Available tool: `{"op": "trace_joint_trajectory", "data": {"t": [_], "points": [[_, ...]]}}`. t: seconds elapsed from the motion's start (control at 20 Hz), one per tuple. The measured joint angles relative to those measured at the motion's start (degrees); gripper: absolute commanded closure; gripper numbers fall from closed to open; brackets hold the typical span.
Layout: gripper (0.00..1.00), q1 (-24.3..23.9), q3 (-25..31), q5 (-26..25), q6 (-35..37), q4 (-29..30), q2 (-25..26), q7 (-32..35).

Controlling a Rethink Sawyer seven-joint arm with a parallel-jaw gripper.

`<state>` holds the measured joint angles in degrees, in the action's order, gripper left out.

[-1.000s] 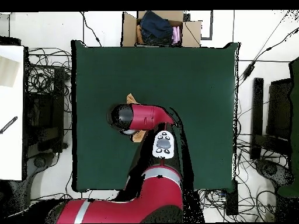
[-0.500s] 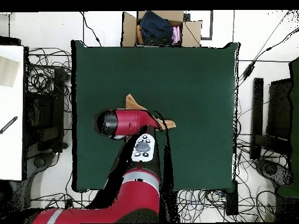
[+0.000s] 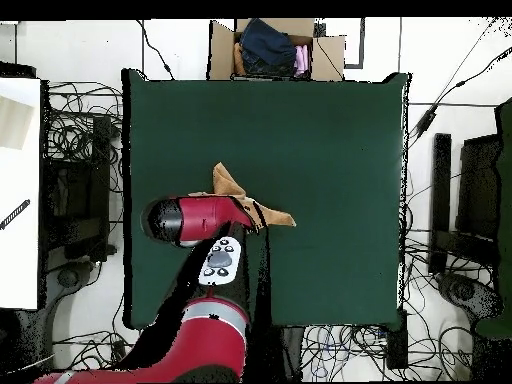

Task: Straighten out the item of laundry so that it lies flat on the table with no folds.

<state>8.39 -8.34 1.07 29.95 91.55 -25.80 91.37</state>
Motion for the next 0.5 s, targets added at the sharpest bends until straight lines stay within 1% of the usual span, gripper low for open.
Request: {"op": "trace_joint_trajectory", "data": {"t": [0.5], "points": [[1.00, 0.37, -0.09, 1.77, -1.25, 0.04, 0.15, 0.19]]}}
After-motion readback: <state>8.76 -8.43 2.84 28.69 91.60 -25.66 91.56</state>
